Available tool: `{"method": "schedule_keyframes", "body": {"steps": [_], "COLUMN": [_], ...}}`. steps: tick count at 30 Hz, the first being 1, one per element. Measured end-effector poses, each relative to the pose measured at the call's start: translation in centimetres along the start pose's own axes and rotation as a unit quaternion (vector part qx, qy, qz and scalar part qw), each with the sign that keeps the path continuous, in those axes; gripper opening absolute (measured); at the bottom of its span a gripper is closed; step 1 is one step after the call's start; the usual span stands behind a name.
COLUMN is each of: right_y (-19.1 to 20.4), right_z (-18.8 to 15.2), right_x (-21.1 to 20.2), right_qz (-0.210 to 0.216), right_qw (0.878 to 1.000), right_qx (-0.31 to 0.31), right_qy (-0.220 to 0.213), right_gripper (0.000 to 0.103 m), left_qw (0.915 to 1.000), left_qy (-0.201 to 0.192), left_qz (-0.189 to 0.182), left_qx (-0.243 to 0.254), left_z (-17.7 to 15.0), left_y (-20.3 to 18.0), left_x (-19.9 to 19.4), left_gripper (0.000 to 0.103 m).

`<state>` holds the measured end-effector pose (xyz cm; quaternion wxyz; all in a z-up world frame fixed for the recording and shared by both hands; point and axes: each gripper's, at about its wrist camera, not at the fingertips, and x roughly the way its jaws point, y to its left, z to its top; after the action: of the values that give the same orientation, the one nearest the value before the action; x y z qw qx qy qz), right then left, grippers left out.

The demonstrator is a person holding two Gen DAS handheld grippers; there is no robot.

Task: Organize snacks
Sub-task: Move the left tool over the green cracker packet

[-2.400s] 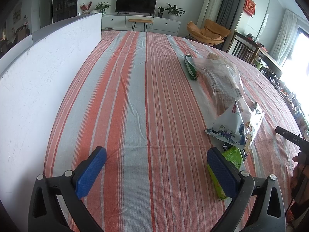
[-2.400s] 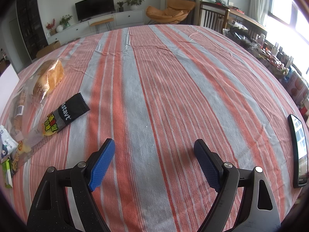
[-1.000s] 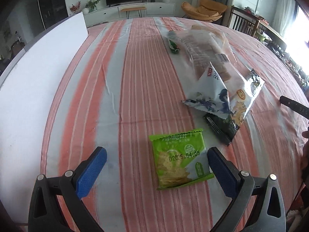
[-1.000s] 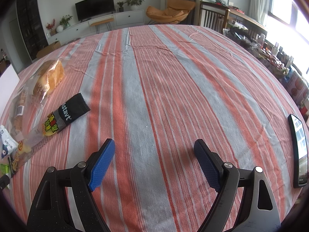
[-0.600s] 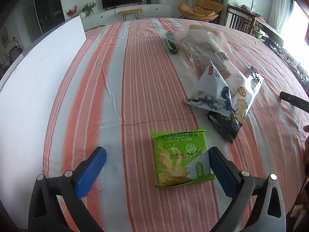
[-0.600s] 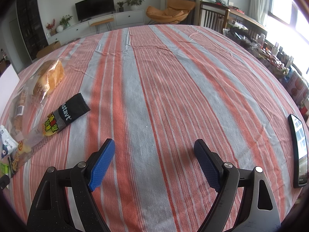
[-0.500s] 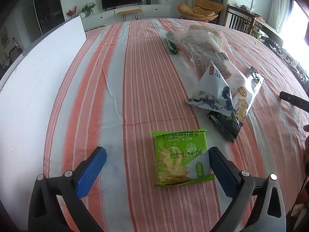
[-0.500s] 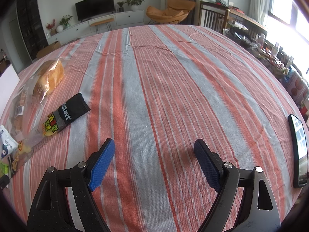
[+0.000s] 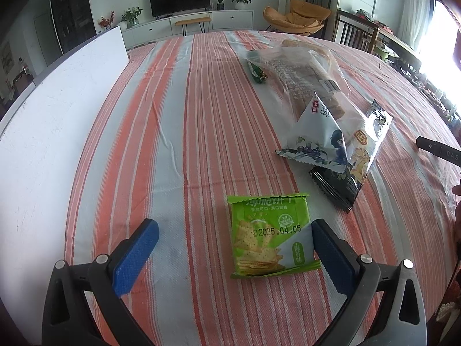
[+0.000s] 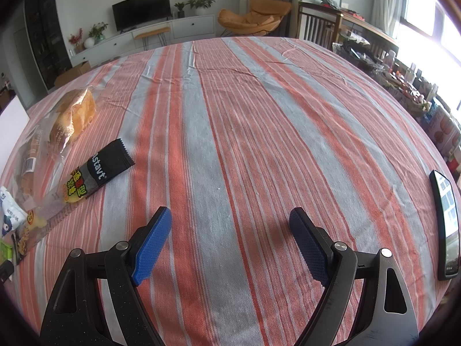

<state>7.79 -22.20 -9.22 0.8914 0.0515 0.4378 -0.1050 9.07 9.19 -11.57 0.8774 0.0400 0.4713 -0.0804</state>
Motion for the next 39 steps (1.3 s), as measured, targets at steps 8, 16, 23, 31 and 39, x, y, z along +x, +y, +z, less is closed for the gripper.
{"method": "schedule_keyframes", "body": {"steps": [8,16,23,31,39], "right_y": [0.01,0.01,0.01,0.01,0.01], "right_z": [0.00,0.01,0.01,0.01,0.01], "right_x": [0.01,0.02,0.02,0.03,0.04], "right_qz": [0.000,0.000,0.000,0.000,0.000], "right_qw": [1.000,1.000,1.000,1.000,1.000], "right_qx": [0.000,0.000,0.000,0.000,0.000], "right_qy": [0.000,0.000,0.000,0.000,0.000], "right_gripper": [0.086,0.086,0.086,0.087,0.086], "left_qw": [1.0000,1.0000,1.0000,0.9999,0.9998], "left_qy": [0.000,0.000,0.000,0.005,0.007], "left_qz": [0.000,-0.001,-0.001,-0.009,-0.010], "left_qx": [0.000,0.001,0.001,0.013,0.014], "left_z": [0.00,0.02,0.02,0.09,0.14], "left_y": [-0.04,0.06,0.08,0.46,0.84], "left_x": [0.00,-0.04,-0.06,-0.03,0.03], "left_gripper": [0.103,0.103,0.103,0.103,0.103]}}
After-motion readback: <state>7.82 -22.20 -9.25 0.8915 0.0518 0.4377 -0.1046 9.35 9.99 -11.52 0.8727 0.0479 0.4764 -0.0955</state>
